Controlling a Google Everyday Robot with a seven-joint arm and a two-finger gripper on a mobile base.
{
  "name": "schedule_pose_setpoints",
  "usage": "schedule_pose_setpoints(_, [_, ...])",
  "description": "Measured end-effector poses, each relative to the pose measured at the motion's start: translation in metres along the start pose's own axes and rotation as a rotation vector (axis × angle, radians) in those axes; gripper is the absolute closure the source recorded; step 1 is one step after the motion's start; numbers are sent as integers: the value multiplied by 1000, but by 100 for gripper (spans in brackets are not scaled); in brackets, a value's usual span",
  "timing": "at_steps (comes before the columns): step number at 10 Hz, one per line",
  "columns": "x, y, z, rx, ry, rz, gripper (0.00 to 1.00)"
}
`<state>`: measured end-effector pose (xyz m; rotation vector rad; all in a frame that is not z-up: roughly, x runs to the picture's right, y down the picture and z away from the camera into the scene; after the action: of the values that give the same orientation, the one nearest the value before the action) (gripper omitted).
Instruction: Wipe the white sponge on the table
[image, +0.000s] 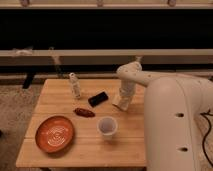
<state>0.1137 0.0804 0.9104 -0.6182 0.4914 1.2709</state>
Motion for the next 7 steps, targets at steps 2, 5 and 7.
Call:
schedule_pose_setpoints(2, [-7, 26, -9, -18, 9, -62, 100])
schedule_pose_setpoints(5, [4, 69, -2, -17, 86, -133, 100])
schedule_pose_setpoints(7, [25, 77, 5, 5, 149, -145, 100])
